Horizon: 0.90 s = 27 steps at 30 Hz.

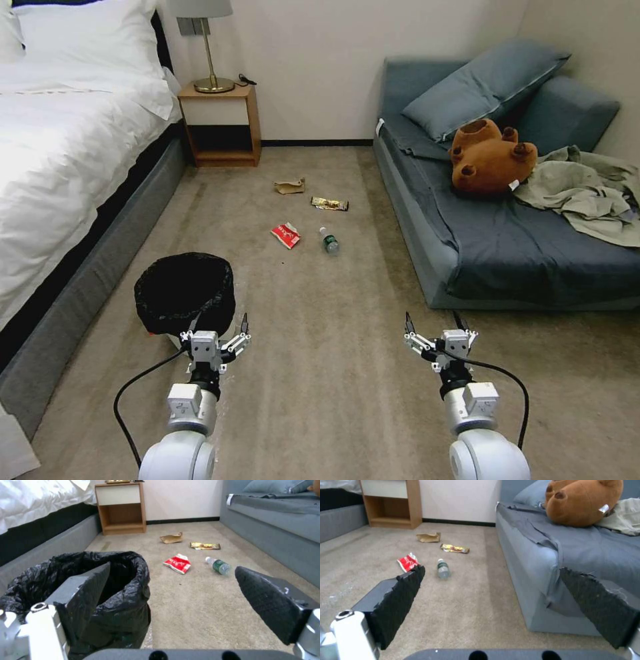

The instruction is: Pick up the trash bin, then pick up the garbage on the floor and place it into the trash bin.

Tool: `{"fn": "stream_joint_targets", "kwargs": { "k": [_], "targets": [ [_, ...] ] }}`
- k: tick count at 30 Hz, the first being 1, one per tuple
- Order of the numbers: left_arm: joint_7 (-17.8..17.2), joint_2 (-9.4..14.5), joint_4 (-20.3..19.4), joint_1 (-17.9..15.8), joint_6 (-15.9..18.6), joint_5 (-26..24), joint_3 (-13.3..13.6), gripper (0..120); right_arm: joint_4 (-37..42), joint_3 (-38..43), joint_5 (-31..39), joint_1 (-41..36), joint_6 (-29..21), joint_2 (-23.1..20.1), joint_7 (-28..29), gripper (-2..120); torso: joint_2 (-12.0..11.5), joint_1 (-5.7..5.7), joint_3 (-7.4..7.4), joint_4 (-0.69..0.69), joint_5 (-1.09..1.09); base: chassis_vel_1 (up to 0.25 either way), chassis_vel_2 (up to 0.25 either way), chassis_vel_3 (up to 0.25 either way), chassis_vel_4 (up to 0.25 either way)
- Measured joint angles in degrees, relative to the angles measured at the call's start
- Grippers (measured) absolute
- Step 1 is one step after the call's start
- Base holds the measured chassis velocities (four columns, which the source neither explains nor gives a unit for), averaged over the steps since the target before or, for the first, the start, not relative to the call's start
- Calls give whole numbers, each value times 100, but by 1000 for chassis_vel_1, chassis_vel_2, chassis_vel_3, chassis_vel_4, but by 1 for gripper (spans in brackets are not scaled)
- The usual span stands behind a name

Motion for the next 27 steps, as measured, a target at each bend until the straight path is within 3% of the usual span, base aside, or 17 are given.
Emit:
{"fn": "stream_joint_targets", "kwargs": {
  "k": [27],
  "targets": [
    [0,1,0,-1,0,0,0,100,0,-1,6,0,0,-2,1,100,0,0,0,0,0,0,0,0,0]
  ]
}}
